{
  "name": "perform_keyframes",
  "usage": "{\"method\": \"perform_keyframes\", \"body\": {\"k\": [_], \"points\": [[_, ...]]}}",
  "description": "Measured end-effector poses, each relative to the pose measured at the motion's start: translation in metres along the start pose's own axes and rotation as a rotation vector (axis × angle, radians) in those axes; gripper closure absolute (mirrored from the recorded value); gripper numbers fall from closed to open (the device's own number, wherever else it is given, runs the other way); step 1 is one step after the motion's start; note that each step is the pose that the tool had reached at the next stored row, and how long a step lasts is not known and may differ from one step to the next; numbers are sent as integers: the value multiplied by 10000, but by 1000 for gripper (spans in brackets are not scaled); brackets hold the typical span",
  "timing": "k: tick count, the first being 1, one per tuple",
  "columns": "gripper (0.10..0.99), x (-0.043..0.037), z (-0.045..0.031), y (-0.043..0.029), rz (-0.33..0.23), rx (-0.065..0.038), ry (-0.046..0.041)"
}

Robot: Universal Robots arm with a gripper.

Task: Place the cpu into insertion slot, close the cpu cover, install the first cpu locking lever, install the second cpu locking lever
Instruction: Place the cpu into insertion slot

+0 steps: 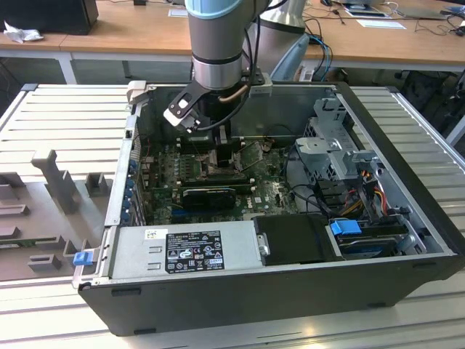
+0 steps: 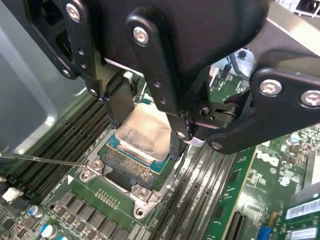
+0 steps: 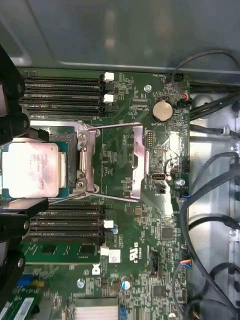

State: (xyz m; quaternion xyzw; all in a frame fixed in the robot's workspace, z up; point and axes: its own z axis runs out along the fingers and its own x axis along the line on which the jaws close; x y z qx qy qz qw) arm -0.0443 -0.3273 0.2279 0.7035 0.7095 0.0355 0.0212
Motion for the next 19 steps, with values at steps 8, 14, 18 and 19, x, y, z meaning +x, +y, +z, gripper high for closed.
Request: {"method": "perform_keyframes", "body": {"k": [8, 14, 18, 19], "points": [[553, 18, 163, -43, 3, 5, 1], [553, 25, 203, -33, 40, 6, -3], [553, 59, 241, -36, 66, 6, -5], [553, 65, 252, -36, 65, 4, -2]]}}
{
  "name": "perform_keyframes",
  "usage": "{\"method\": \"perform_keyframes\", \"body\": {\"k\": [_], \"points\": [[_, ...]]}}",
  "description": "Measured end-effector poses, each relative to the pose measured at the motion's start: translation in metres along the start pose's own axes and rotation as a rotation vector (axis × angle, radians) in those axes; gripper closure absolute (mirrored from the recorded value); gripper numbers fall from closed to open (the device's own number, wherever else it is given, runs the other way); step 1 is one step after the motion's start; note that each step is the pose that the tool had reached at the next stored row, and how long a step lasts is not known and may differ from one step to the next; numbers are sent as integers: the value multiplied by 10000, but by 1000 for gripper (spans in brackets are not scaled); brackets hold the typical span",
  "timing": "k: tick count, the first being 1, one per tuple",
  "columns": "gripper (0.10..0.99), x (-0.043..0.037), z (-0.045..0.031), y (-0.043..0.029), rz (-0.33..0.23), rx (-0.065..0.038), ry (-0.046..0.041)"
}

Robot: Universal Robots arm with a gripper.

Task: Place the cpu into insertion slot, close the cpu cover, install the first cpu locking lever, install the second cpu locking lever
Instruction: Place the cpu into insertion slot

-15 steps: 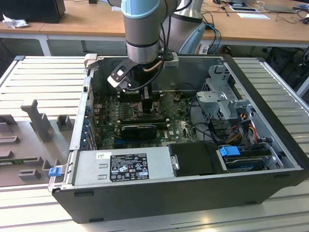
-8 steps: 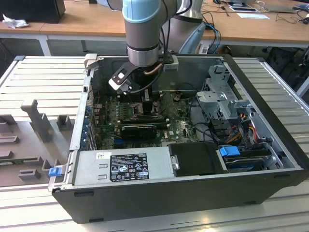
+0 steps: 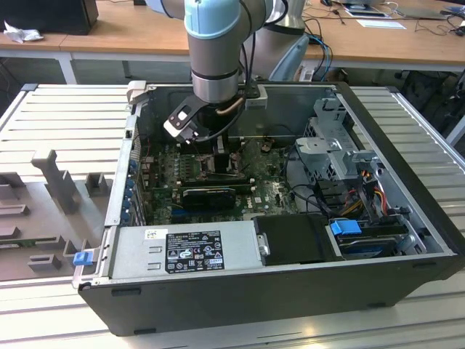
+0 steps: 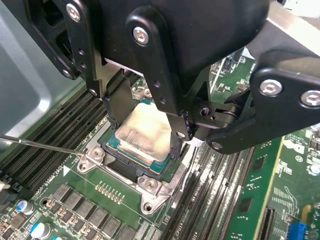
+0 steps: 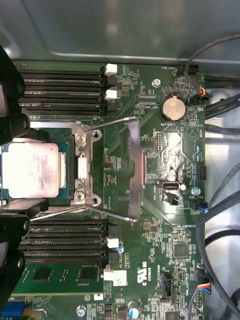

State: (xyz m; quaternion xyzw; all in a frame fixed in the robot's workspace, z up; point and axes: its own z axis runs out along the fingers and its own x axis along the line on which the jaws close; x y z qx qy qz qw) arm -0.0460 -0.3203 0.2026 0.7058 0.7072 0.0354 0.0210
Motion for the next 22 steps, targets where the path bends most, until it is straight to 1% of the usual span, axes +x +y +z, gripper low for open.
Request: {"method": "perform_keyframes", "body": {"k": [3, 7, 8, 9, 10, 14, 16, 17, 18, 20, 21, 22], "points": [[553, 0, 23, -2, 3, 3, -1], [553, -1, 22, -2, 6, 2, -9], [541, -1, 23, -2, 6, 2, -4], [478, -1, 20, -2, 8, 3, -5], [478, -1, 14, -2, 9, 4, -5], [478, 1, -52, 4, 11, 10, -4], [494, 1, -75, 5, 11, 11, -4], [561, 2, -83, 6, 13, 13, -3], [682, 2, -91, 7, 18, 14, -5], [804, 3, -105, 10, 17, 24, -7], [925, 2, -116, 10, 19, 41, -11], [980, 3, -122, 11, 19, 44, -10]]}}
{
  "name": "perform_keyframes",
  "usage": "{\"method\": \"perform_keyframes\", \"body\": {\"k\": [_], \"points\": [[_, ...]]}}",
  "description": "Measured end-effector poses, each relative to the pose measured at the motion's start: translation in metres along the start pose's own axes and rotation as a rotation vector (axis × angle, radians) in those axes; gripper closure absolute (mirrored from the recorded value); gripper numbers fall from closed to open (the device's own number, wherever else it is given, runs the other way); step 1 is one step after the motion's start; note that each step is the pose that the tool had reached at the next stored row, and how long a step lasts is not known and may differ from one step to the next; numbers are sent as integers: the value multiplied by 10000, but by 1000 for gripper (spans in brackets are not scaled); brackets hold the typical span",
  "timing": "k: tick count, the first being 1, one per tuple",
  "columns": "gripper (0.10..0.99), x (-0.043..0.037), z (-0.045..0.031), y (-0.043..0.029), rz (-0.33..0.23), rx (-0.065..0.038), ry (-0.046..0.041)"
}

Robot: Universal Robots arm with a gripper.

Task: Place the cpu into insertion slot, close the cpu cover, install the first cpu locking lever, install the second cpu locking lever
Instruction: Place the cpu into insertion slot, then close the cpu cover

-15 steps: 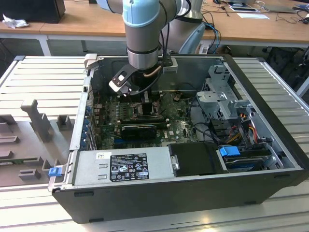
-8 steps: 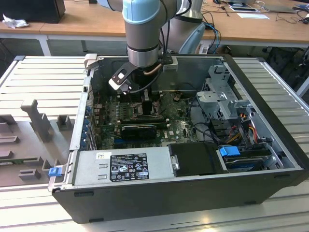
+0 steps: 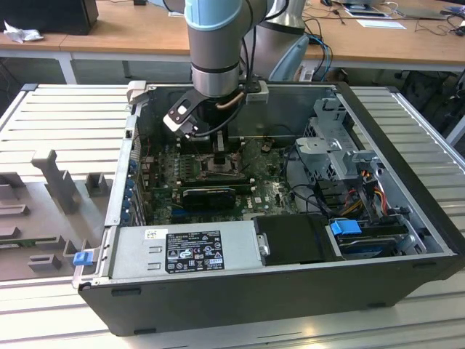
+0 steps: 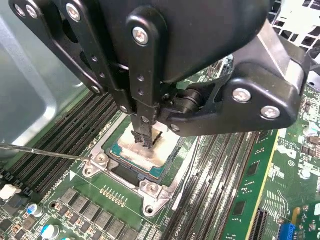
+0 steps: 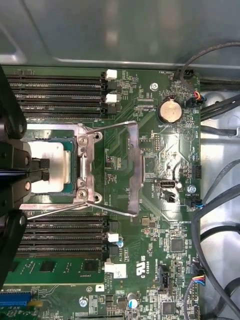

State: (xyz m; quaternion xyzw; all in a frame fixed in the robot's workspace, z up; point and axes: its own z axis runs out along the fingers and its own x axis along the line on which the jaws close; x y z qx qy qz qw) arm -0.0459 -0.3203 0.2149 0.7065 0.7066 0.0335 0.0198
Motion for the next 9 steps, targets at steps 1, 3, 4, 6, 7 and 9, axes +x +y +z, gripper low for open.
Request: {"method": "perform_keyframes", "body": {"k": [1, 3, 4, 6, 7, 9], "points": [[980, 0, -14, 1, -1, 1, 0], [980, 1, -35, 3, -1, 1, 0], [980, 1, -47, 4, -1, 2, 0], [980, 2, -87, 7, 0, 12, -1], [980, 2, -87, 20, -1, 46, 1], [980, 1, -86, 39, 5, 59, -1]]}}
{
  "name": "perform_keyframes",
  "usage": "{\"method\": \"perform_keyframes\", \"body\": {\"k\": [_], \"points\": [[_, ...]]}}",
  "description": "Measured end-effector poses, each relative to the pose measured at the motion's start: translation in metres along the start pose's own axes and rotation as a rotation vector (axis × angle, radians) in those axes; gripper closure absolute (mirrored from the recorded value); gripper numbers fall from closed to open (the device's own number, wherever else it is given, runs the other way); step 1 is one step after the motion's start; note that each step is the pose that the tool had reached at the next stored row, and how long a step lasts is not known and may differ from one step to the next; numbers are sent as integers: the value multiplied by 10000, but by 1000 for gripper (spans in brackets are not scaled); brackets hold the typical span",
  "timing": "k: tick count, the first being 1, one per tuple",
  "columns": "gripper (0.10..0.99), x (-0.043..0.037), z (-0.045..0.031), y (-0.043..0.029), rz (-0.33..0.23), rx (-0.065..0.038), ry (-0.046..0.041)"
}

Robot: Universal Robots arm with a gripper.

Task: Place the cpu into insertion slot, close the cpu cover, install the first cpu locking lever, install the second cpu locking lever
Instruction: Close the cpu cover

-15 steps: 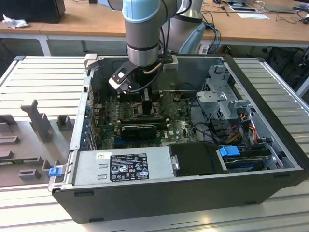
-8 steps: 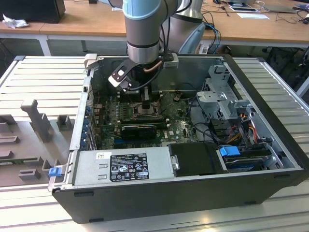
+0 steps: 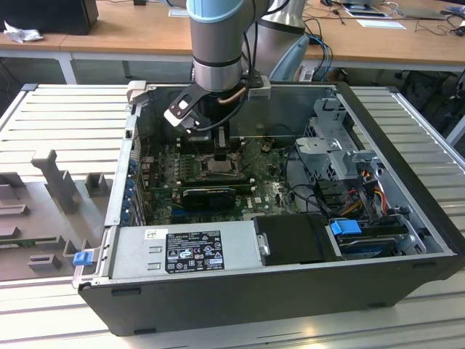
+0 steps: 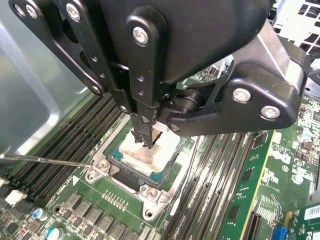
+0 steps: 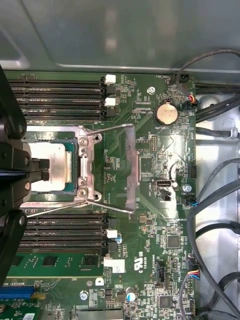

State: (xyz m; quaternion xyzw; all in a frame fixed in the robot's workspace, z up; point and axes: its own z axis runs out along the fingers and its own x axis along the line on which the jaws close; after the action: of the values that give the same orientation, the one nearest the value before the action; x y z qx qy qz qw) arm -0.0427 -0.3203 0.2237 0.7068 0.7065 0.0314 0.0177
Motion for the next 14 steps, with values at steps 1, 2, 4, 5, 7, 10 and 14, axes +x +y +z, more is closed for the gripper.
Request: {"method": "perform_keyframes", "body": {"k": [1, 2, 4, 5, 7, 10, 14], "points": [[980, 0, 2, 1, 2, 2, -1], [980, 0, 3, 1, 2, 1, -1], [980, 0, 3, 2, 1, 1, -2], [980, 0, 4, 2, 1, 0, -1], [980, 1, -15, 3, 1, 0, 0], [980, 3, -33, 5, -1, 0, -3], [980, 7, -41, 5, 0, 1, -10]]}}
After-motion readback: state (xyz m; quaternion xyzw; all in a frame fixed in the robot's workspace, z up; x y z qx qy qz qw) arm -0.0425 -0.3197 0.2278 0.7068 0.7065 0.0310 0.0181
